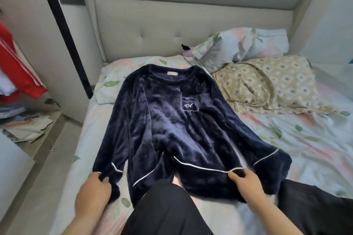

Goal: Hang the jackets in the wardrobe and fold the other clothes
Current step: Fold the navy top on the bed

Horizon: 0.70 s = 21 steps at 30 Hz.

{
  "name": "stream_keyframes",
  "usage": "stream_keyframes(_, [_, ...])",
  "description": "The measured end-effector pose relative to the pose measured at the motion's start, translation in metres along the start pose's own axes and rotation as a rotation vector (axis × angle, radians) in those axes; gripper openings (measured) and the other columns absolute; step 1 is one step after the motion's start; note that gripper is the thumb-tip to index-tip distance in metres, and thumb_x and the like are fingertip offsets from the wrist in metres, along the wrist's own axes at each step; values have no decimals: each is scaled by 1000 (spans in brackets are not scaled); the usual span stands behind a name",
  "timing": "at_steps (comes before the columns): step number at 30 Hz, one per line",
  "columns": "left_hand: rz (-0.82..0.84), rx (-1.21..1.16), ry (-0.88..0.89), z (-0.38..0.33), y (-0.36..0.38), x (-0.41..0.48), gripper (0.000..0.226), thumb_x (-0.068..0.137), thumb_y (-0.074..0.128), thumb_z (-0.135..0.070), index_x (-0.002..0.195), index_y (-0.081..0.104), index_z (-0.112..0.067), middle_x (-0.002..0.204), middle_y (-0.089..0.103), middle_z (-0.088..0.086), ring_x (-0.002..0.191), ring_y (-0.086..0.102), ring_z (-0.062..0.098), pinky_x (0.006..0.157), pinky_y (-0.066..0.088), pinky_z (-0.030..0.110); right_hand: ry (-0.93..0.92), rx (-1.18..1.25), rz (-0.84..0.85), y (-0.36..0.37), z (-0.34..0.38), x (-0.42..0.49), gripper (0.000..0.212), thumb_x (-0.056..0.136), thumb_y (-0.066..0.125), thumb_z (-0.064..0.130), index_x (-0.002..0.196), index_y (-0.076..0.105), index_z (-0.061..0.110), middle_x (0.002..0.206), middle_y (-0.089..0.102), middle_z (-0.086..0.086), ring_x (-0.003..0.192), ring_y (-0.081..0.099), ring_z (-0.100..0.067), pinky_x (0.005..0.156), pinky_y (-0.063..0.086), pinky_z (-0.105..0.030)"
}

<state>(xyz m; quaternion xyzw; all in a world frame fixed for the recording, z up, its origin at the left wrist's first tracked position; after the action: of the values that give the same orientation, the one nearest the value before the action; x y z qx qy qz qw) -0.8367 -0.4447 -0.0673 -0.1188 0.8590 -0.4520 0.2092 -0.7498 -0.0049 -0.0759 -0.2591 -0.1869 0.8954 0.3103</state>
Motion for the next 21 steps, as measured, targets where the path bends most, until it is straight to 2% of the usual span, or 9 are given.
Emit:
stream_keyframes(2, [-73,-237,-60,3,-32,21,13,94,53,-16,97,58,-4,88,61,19,83,58,39,78,50,46,-8,77,25,-10,8,3,4,85,71,8,83,73,9,86,73,-16,84,68,-32,73,54,-37])
stream_keyframes(4, [-166,-334,-76,5,-69,41,10,90,57,-13,94,57,-4,92,62,24,80,57,41,77,50,49,3,158,21,-23,12,11,5,87,69,8,88,73,8,90,73,-18,89,69,-37,84,56,-46])
stream_keyframes(6, [-276,-149,-19,1,-90,45,22,83,66,-16,101,60,-5,100,63,24,87,57,42,78,50,50,52,215,51,-28,12,17,8,87,70,11,93,74,8,93,74,-18,90,71,-38,88,57,-50])
stream_keyframes(9, [-408,171,281,-21,-76,18,31,75,75,-26,98,63,-10,95,62,14,86,58,35,70,48,40,112,221,118,-18,3,18,13,89,69,15,99,73,7,89,76,-16,83,74,-33,74,59,-38])
stream_keyframes(12, [172,-83,225,-30,-6,-8,31,87,68,-42,71,57,-19,69,61,-5,65,61,13,61,44,28,227,273,109,-4,-8,9,12,89,60,11,94,71,9,82,73,-16,75,69,-33,60,53,-33])
stream_keyframes(14, [508,-189,111,-28,38,-18,29,88,69,-41,78,71,-14,73,72,-2,70,67,12,63,48,23,267,292,82,1,-10,4,12,85,54,6,91,64,9,77,64,-15,67,61,-30,52,47,-30])
stream_keyframes(15, [542,-247,98,-28,52,-17,20,87,73,-32,85,74,-12,80,75,3,76,69,16,64,49,23,253,287,85,3,-9,2,14,83,52,4,91,62,9,76,61,-15,66,58,-30,50,46,-30])
stream_keyframes(18, [357,-536,-29,-24,67,-12,10,87,68,-6,97,69,-4,92,72,17,85,68,33,69,52,34,166,274,120,1,-6,1,20,84,54,-3,98,65,6,82,66,-18,73,63,-32,58,52,-34])
stream_keyframes(21, [278,-967,-200,-20,50,1,16,96,57,-9,111,60,-5,113,66,24,102,64,40,91,52,56,104,278,147,-9,-2,6,18,85,61,-7,97,68,4,84,70,-19,73,68,-33,61,59,-40])
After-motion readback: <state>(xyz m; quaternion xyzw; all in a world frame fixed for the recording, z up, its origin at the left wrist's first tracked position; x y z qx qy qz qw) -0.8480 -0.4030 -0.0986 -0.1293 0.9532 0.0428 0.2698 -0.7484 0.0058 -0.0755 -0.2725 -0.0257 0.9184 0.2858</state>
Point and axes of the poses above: each hand's wrist, its own x-axis towards the middle knuckle, its own y-axis out of the palm, z = x × y, the point moved 4 cm from there along x, towards the middle knuckle
